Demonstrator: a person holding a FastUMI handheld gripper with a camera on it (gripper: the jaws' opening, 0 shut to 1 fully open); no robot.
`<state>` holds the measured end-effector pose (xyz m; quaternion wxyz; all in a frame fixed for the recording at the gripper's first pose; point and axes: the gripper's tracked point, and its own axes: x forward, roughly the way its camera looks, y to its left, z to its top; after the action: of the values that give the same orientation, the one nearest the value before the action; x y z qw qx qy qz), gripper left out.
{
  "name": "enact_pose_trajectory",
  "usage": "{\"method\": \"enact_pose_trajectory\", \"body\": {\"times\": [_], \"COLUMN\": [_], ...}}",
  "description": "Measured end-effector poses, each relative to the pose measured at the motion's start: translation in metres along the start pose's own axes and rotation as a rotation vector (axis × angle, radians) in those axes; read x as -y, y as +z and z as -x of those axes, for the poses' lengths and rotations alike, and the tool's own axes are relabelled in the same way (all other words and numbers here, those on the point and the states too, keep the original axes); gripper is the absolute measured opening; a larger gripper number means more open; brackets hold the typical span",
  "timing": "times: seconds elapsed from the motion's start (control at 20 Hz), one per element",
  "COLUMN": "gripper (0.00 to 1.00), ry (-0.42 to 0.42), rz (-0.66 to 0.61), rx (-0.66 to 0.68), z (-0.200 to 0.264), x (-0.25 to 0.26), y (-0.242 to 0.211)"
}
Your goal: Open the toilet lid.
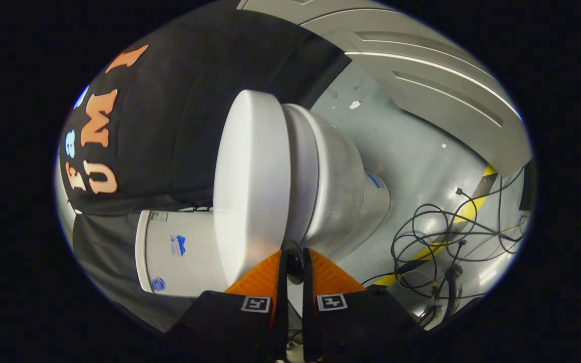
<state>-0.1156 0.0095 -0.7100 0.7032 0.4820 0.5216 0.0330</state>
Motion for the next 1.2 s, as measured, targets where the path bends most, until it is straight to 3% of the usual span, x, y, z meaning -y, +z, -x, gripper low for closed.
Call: {"method": "enact_pose_trajectory", "body": {"times": [0.05,0.15,0.4,0.7,1.2], "gripper": [0.12,0.08,0.08,0.08,0.08], "ry": [-0.007,-0.026,-0.075,-0.12,-0.205], "rz": [-0.024,-0.04,-0.026,0.084,0.334], "rx": [0.01,0.018,0.051,0.135,0.213], "z": [-0.005,0.0,0.013,0.027,0.062], "x": [-0.001,-0.003,-0.023,-0.07,-0.18], "y": [0.003,0.001,0.003,0.008,-0.027]}}
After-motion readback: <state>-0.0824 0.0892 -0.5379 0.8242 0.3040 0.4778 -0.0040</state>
